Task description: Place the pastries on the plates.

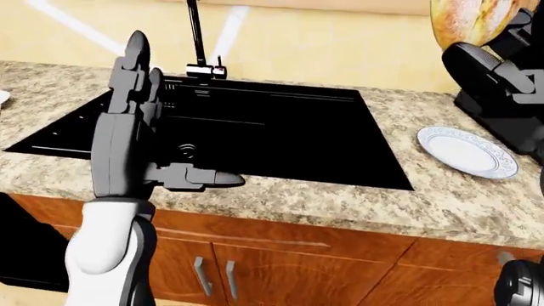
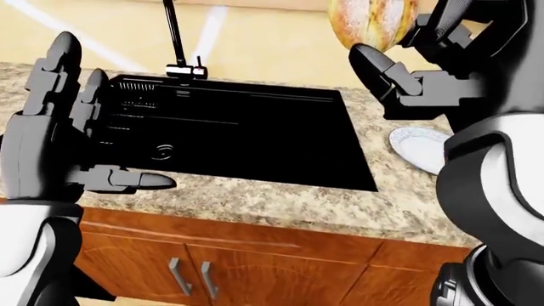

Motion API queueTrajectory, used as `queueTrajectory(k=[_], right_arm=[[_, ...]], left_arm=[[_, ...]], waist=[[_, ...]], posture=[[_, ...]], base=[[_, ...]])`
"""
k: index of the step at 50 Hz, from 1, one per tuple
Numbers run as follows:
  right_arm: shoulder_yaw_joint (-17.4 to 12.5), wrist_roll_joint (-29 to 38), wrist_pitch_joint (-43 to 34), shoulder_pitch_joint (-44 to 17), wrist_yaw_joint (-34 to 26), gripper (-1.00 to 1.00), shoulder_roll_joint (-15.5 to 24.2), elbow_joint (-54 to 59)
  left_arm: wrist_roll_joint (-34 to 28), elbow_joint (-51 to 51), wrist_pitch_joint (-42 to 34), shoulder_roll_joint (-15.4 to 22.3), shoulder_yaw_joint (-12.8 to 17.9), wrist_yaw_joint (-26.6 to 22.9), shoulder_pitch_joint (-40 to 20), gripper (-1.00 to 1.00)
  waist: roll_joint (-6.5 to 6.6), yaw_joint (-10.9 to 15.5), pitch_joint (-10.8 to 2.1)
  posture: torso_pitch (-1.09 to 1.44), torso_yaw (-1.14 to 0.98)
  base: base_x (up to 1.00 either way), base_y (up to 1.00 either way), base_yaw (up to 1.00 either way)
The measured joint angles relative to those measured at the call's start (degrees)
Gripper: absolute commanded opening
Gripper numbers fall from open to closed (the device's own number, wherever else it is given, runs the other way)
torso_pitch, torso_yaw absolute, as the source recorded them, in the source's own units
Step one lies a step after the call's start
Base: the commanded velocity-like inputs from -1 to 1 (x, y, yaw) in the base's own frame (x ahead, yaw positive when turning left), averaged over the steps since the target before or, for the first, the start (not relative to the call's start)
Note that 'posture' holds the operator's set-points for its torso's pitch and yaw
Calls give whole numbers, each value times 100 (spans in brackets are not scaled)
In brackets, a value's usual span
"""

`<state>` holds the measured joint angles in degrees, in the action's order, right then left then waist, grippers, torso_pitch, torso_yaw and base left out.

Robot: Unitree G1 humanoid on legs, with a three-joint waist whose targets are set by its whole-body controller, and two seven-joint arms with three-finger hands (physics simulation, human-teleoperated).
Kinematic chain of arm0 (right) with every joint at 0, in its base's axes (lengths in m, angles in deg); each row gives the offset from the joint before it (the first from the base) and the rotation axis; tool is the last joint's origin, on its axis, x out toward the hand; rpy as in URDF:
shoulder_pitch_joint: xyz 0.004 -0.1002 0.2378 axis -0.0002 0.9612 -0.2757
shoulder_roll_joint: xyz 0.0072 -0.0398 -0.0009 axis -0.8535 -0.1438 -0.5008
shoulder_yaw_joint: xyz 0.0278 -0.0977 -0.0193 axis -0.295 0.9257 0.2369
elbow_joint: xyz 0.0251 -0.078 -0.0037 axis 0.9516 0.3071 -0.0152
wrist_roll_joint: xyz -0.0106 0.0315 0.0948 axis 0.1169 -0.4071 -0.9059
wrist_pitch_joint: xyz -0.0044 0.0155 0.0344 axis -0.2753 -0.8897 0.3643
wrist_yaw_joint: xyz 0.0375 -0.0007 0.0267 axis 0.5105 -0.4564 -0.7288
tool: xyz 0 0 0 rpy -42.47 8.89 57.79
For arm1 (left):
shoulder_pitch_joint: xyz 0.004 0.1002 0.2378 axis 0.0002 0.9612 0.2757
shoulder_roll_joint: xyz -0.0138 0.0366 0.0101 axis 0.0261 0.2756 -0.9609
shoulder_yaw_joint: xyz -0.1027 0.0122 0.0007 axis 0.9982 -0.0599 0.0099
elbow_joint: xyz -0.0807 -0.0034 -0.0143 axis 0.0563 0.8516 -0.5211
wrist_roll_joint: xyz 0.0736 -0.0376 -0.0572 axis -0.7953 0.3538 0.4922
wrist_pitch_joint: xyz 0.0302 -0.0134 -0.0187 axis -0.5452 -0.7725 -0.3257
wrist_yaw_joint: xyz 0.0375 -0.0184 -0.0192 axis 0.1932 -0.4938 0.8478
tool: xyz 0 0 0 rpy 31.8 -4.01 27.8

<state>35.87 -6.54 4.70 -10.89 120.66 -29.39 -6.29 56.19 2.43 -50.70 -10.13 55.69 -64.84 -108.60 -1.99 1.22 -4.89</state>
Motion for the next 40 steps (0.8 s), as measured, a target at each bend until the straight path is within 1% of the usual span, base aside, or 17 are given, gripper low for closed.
queueTrajectory(k=[2,3,5,6,10,11,16,19,22,24,27,28,30,32,36,39,40], right_arm=[[17,6,16,-14,-7,-100,7,48],[-10,13,19,43,-4,-100,-12,72],[-49,29,-11,66,34,-100,6,130],[-52,40,-5,19,47,-100,20,159],[-61,139,113,-27,34,-100,29,118],[-25,161,117,-28,14,-100,4,105],[127,392,-25,-26,-196,-100,-96,122],[65,540,-138,15,-285,-100,-152,79],[-2,663,-233,52,-372,-100,-208,-8],[-11,677,-280,125,-447,-100,-276,-93],[-106,480,-256,127,-426,-100,-367,-127],[-146,393,-195,120,-371,-100,-365,-103],[-185,242,-53,126,-234,-100,-259,-48],[-76,126,39,171,-145,-100,-213,22],[-90,33,173,236,-85,-100,-85,-34],[-175,81,267,244,-28,-100,-43,-44],[-167,84,282,258,-13,-100,-60,-66]], left_arm=[[-4,32,-12,-15,-13,-2,-33,100],[1,35,-16,-73,-68,-11,22,100],[39,77,-73,-76,-166,-54,28,100],[52,96,-83,-63,-177,-69,-8,100],[46,39,-21,-46,-137,-72,-100,100],[34,25,-14,-43,-120,-64,-79,100],[9,85,-35,-45,-112,-64,-73,100],[23,73,-31,-49,-115,-84,-35,100],[15,64,-15,-46,-108,-79,-38,100],[-3,56,-10,-39,-75,-69,26,100],[-34,69,-57,-43,-55,-52,48,100],[-40,52,-61,-33,-48,-49,23,100],[-43,8,-40,-22,-38,-46,-37,100],[-59,-12,-33,-45,-15,-31,51,100],[-45,34,-54,-62,-59,-40,-1,100],[5,17,-27,-66,-136,-78,-1,100],[8,14,-23,-41,-117,-82,7,100]], waist=[[-298,-55,47],[-257,-107,141],[-300,-142,165],[-275,-150,151],[173,-65,322],[226,-51,324],[201,-105,339],[301,-134,375],[465,-202,318],[363,-155,297],[355,-139,152],[305,-121,90],[77,-65,-20],[88,-126,63],[271,-293,150],[569,-304,248],[546,-267,279]], posture=[[-20,0],[-20,0],[-20,0],[-20,0],[-20,0],[-20,0],[-20,0],[-20,0],[-20,0],[-20,0],[-20,0],[-20,0],[-20,0],[-20,0],[-20,0],[-20,0],[-20,0]], base=[[0,-21,0],[0,-12,0],[0,-16,0],[12,-45,0],[11,-36,0],[0,0,0],[0,0,0],[0,0,0],[0,0,0],[0,0,0],[0,0,0],[0,0,0],[0,0,-18],[0,0,-100],[0,0,-100],[0,0,-100],[0,0,-100]])
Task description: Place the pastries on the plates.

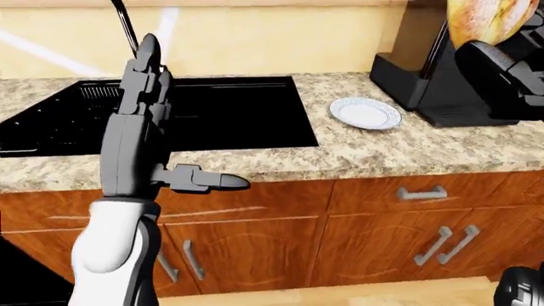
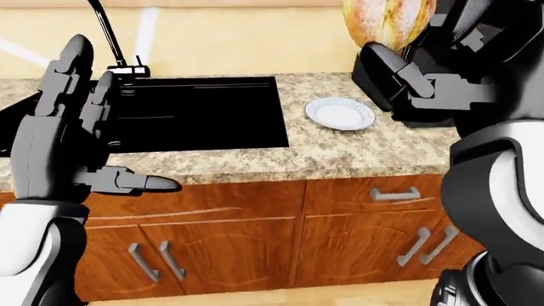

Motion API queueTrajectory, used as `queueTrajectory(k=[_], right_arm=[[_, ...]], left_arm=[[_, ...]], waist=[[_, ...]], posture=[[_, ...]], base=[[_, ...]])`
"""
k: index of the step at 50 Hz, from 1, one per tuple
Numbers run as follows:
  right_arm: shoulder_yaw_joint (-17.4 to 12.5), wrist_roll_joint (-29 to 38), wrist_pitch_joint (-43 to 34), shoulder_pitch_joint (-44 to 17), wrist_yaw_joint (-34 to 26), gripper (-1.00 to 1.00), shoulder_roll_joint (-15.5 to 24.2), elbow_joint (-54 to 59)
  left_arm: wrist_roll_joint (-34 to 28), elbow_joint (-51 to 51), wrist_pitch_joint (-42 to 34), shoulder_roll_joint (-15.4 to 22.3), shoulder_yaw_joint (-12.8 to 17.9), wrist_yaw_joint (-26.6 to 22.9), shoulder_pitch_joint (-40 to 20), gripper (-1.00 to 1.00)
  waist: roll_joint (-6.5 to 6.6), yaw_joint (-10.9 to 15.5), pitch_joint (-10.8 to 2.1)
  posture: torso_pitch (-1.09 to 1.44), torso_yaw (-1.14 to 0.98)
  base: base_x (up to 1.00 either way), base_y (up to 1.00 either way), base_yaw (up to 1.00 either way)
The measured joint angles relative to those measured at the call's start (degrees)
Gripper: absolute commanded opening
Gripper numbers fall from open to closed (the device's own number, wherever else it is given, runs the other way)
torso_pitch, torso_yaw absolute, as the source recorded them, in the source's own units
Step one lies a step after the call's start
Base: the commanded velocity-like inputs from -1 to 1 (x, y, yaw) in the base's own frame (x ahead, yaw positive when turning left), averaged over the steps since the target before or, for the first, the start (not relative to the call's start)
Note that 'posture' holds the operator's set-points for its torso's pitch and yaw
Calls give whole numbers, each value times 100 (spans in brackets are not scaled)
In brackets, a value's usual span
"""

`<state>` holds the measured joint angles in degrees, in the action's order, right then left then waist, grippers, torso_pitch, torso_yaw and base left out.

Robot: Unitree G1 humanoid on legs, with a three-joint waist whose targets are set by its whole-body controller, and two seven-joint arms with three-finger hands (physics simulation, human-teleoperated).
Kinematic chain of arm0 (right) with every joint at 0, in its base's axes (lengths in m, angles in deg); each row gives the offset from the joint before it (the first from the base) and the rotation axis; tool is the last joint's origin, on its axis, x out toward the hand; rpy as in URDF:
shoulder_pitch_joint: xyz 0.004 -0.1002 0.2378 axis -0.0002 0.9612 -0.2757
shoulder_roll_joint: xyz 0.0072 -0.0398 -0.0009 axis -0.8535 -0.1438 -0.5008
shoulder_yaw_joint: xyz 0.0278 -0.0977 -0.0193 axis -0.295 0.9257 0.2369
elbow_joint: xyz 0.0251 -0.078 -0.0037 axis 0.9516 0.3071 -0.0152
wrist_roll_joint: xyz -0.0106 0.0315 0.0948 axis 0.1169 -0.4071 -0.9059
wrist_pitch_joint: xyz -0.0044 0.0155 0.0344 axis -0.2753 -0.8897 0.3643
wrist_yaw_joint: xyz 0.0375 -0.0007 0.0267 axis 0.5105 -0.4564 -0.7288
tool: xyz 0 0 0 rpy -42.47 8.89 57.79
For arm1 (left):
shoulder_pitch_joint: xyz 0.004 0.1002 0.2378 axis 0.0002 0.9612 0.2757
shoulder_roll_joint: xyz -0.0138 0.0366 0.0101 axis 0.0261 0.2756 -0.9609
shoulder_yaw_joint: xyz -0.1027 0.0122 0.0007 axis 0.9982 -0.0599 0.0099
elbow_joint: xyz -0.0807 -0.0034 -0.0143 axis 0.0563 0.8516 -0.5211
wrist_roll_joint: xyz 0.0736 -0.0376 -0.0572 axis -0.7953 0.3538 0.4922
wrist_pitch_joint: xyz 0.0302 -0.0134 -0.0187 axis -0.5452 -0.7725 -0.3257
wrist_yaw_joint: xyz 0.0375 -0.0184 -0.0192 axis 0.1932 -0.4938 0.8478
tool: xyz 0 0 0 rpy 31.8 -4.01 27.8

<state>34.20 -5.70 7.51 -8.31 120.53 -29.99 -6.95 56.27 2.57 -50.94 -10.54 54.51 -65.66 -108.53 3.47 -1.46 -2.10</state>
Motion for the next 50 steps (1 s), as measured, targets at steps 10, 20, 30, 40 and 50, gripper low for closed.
queueTrajectory(k=[10,20,30,40,50], right_arm=[[160,83,-8,-134,-142,-100,-15,0],[138,83,-201,31,-218,-100,-160,-95],[223,261,-218,-84,-388,-100,-70,-151],[64,497,-475,-103,-459,-100,-258,-123],[261,466,-538,-249,-481,-100,-285,-18]], left_arm=[[-70,-10,1,15,36,30,-118,100],[-73,67,17,0,47,-9,24,100],[-139,-14,124,-43,50,45,-44,100],[-101,37,86,-58,-49,-15,-27,100],[-153,194,7,-21,17,12,-56,100]], waist=[[-522,206,-158],[-176,256,251],[-849,347,-140],[-443,75,-131],[-201,150,-4]], posture=[[-20,0],[-20,0],[-20,0],[-20,0],[-20,0]], base=[[0,-11,-15],[37,-25,0],[48,-22,0],[38,0,0],[13,0,0]])
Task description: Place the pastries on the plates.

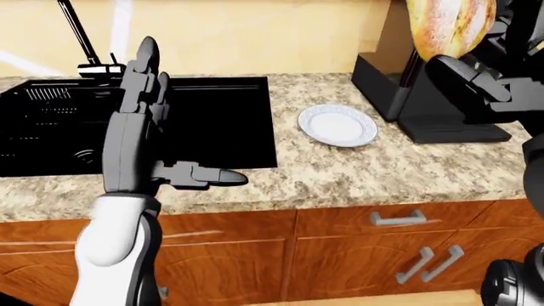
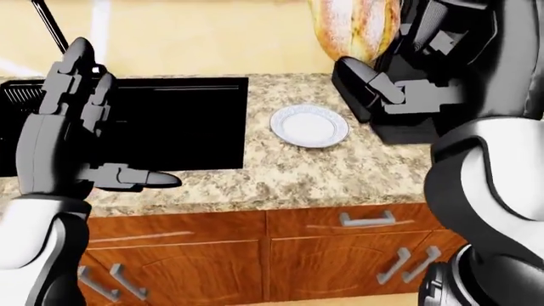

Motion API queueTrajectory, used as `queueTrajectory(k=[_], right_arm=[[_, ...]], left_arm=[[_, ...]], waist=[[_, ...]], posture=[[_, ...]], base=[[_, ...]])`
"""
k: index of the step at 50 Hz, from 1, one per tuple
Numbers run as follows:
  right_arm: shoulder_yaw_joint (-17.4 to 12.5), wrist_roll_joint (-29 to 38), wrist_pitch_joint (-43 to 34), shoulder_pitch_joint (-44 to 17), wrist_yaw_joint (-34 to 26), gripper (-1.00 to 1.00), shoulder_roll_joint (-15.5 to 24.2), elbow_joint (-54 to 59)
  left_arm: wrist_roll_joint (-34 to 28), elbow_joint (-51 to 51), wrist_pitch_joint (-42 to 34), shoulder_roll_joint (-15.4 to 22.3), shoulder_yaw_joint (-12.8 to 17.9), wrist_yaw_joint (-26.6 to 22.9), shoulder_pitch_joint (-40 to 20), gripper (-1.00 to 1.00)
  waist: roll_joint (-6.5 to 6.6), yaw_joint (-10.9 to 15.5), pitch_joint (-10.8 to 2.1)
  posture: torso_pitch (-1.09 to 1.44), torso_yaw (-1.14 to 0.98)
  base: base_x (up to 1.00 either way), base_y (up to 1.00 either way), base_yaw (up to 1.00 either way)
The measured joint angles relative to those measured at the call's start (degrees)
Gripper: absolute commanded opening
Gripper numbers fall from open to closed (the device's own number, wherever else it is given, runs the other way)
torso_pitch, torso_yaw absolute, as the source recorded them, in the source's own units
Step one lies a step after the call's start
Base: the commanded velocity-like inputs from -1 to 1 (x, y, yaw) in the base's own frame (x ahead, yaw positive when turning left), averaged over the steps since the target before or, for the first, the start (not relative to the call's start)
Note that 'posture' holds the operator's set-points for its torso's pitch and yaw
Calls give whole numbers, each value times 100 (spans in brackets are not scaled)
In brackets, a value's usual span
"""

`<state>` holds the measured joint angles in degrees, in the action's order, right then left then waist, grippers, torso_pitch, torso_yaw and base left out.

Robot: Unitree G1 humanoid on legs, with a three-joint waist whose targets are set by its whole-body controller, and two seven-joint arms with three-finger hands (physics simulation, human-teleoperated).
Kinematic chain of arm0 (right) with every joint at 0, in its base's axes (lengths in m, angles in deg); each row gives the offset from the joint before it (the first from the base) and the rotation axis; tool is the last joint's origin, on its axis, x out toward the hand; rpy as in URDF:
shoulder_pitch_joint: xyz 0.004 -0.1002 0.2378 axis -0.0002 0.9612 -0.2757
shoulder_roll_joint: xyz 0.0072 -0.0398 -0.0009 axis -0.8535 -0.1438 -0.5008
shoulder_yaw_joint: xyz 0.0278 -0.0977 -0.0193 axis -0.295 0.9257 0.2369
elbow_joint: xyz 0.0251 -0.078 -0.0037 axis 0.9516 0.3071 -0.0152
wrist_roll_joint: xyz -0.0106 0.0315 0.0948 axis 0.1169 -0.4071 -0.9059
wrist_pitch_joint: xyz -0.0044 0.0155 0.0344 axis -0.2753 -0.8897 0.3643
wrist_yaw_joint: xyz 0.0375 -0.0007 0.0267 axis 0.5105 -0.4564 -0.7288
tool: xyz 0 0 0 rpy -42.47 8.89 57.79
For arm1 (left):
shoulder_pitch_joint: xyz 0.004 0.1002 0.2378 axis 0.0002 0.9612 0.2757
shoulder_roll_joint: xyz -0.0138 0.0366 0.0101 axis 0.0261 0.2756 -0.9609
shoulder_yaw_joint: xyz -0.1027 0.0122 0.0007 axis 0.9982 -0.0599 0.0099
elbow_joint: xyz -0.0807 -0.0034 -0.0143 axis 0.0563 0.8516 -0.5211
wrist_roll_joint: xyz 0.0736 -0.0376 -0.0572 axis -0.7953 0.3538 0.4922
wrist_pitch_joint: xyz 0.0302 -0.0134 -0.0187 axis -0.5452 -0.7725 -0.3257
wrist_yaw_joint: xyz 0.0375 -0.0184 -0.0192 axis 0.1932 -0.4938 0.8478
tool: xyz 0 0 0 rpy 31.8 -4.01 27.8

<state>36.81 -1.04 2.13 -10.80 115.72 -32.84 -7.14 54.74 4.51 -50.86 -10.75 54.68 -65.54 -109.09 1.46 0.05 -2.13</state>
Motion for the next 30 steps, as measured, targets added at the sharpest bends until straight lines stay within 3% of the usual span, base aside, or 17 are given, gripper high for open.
queueTrajectory(k=[6,11,20,27,29,30], right_arm=[[-50,79,46,-32,-14,-100,46,-44],[-45,132,-55,27,-37,-100,19,4],[-29,298,-70,22,-121,-100,-78,-65],[-127,284,-50,115,-138,-100,-296,-85],[-91,203,-30,201,-93,-100,-241,-89],[-79,175,-19,205,-87,-100,-201,-130]], left_arm=[[8,-118,52,-6,-3,-6,-41,100],[48,-24,-5,-22,-61,-48,30,100],[45,-95,130,-17,8,-18,117,100],[15,-29,112,-18,-25,-14,100,100],[-3,-14,93,-15,-18,-13,149,100],[-17,-44,89,-8,2,-8,162,100]], waist=[[-444,86,-52],[-248,48,-182],[-216,50,-326],[-233,34,-300],[-16,8,-106],[85,-10,-83]], posture=[[-20,0],[-20,0],[-20,0],[-20,0],[-20,0],[-20,0]], base=[[0,0,0],[0,0,0],[0,0,0],[7,-9,0],[54,-52,0],[56,-48,0]])
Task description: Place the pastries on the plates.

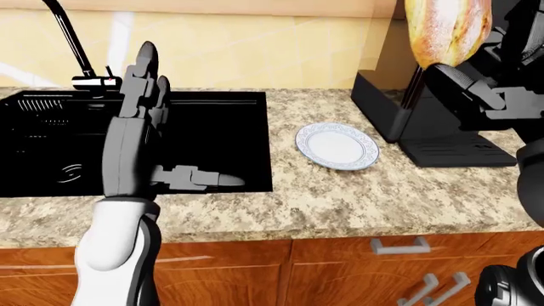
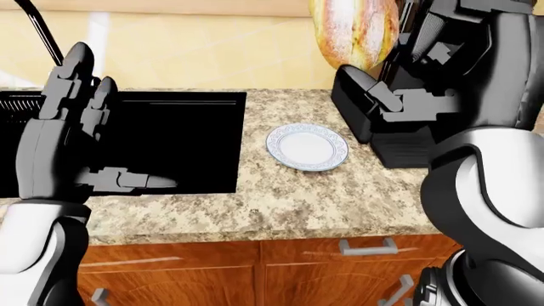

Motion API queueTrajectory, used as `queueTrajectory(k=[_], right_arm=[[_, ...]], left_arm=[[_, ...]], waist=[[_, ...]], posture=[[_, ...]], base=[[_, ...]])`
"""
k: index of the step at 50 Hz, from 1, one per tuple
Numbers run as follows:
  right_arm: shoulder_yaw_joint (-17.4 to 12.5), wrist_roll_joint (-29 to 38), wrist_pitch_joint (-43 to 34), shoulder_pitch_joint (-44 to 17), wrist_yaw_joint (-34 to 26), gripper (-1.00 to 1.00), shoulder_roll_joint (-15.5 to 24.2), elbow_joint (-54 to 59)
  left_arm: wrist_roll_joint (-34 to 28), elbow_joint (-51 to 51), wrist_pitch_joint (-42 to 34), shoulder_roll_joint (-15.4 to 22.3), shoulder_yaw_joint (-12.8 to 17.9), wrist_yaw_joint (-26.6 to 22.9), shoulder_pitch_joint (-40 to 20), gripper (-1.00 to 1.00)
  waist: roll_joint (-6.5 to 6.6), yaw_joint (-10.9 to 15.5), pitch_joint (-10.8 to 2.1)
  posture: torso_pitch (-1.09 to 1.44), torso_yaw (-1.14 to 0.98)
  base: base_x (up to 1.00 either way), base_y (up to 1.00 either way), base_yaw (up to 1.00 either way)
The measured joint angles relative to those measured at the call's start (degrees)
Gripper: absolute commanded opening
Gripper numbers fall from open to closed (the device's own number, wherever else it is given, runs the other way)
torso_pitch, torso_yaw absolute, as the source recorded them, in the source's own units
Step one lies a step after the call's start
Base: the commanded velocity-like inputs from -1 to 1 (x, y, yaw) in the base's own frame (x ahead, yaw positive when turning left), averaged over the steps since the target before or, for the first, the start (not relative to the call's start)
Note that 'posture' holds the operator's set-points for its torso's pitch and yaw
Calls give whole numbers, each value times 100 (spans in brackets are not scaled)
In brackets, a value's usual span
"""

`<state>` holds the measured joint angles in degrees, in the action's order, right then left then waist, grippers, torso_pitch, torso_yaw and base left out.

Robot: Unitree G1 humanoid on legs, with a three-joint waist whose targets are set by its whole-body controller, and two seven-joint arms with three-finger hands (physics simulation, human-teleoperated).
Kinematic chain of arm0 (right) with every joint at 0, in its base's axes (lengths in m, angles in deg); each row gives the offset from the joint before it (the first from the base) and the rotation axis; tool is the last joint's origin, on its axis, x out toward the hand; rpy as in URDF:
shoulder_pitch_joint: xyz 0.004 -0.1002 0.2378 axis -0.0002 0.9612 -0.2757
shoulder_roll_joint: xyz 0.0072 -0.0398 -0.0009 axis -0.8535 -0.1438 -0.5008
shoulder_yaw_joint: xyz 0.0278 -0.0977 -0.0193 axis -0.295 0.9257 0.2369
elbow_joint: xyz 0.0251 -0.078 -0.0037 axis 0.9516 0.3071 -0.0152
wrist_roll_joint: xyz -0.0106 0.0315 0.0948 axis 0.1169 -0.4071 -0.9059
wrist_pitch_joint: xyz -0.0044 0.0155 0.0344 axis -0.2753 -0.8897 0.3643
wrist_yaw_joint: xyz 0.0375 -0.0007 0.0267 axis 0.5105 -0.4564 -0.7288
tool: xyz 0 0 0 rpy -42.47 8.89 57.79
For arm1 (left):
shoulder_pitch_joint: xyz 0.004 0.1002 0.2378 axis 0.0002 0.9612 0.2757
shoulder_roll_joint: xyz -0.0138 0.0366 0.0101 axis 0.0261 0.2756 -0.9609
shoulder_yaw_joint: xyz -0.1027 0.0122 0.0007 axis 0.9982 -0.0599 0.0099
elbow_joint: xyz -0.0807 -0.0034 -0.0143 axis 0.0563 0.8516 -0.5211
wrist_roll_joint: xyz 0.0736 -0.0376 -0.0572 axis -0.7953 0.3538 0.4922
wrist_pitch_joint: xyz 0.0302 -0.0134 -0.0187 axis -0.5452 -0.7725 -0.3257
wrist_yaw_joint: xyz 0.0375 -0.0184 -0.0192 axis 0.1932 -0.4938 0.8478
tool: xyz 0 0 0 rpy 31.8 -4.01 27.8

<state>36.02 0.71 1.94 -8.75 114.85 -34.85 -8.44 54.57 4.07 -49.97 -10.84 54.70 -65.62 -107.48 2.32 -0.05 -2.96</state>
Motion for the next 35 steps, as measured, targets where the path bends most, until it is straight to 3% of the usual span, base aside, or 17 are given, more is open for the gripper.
queueTrajectory(k=[3,7,9,11,13,15,19,21,22,27,35], right_arm=[[-92,-83,69,-40,39,-100,79,-53],[-53,-130,140,-85,101,-100,134,-8],[-13,-168,176,-165,100,-100,179,-5],[-22,-158,209,-173,108,-100,212,10],[-30,-109,136,-8,138,-100,177,88],[5,-87,31,14,164,-100,155,185],[30,2,37,-11,80,-100,117,77],[3,42,66,-61,62,-100,105,1],[14,77,75,-50,57,-100,57,-43],[242,225,-51,-26,-61,-100,-156,-60],[200,629,-257,31,-326,-100,-405,-123]], left_arm=[[-17,-75,34,2,7,1,-81,100],[-25,-89,98,2,-8,-1,-95,100],[-45,-88,85,17,33,8,-142,100],[-63,-78,91,6,7,18,-204,100],[-33,41,12,-68,-153,-27,-132,100],[15,133,-111,-60,-222,-90,-105,100],[-1,22,-86,-20,-79,-98,-145,100],[-30,-77,11,-16,-34,-66,-160,100],[-39,-93,59,-2,-24,-57,-146,100],[-53,31,54,-17,2,-38,-58,100],[-62,62,109,-30,-24,-18,-36,100]], waist=[[54,46,-97],[-120,186,-199],[-350,251,-218],[-672,188,-100],[-671,181,163],[-630,178,248],[-426,161,155],[-230,99,39],[-220,70,-14],[-444,88,-178],[-501,136,-291]], posture=[[-20,0],[-20,0],[-20,0],[-20,0],[-20,0],[-20,0],[-20,0],[-20,0],[-20,0],[-20,0],[-20,0]], base=[[57,-48,0],[51,-38,0],[0,0,0],[0,0,0],[0,0,0],[0,0,0],[0,0,0],[0,0,0],[0,0,0],[0,0,0],[0,0,0]])
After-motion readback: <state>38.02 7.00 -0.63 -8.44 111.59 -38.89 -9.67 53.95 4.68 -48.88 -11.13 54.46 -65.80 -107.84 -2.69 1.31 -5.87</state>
